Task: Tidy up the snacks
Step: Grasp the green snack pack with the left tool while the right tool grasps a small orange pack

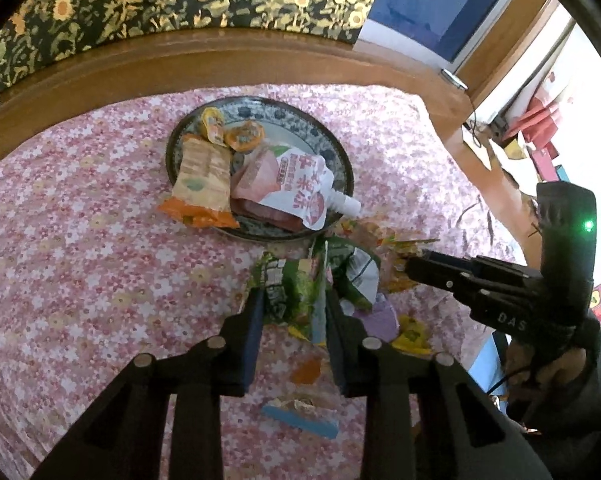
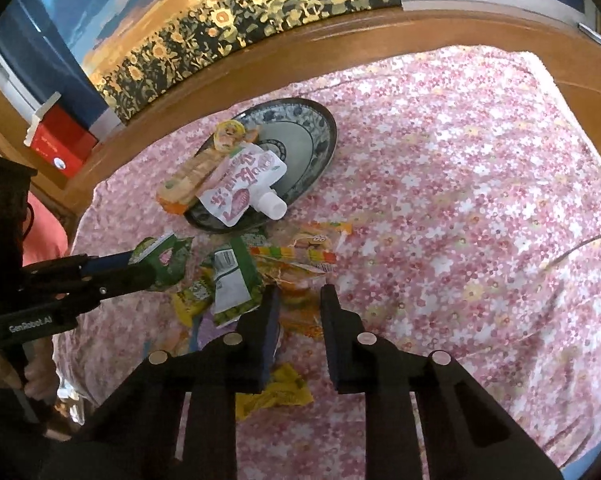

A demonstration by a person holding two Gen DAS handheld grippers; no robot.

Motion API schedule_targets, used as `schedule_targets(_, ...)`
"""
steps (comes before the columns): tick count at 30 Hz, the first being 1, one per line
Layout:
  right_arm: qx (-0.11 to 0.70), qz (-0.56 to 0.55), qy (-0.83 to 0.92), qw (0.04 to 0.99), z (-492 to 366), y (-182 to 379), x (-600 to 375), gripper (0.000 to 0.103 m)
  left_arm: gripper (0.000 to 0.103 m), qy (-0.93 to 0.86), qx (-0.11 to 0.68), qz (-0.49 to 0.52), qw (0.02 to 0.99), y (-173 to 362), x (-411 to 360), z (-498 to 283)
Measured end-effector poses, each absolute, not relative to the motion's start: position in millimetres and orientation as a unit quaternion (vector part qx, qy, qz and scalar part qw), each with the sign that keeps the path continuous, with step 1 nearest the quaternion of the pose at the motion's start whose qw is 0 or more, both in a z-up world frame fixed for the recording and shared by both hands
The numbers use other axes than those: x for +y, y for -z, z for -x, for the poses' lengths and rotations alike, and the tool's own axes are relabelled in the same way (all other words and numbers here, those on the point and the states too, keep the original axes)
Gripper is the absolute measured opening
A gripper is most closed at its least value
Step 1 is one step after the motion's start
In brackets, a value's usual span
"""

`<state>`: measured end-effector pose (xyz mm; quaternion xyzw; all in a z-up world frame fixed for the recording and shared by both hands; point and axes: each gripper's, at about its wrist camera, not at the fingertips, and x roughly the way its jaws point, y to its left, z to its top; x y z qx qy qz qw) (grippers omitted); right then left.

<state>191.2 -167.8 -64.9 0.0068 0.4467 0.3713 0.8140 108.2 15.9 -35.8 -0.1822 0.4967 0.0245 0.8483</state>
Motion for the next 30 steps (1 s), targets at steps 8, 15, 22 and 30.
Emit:
schedule_targets(8, 0.434, -0.017, -0.376, 0.819, -185, 54, -178, 0.017, 0.03, -0.037, 0.486, 0.182, 0.854, 26, 20, -98)
schedule_targets(15, 0.42, -0.014, -0.394, 0.817, -170, 41, -183, 0.015, 0.03, -0.047, 0.469, 0.191, 0.861, 20, 25, -92)
schedule_targets(22, 0.409, -0.015, -0.393, 0.823, -166, 25, -192, 0.015, 0.03, -0.059, 0.453, 0.193, 0.868, 8, 30, -95)
schedule_targets(30, 0.406, -0.008, -0.399, 0.822, -162, 12, -193, 0.015, 0.03, -0.063, 0.442, 0.187, 0.875, -5, 38, -103)
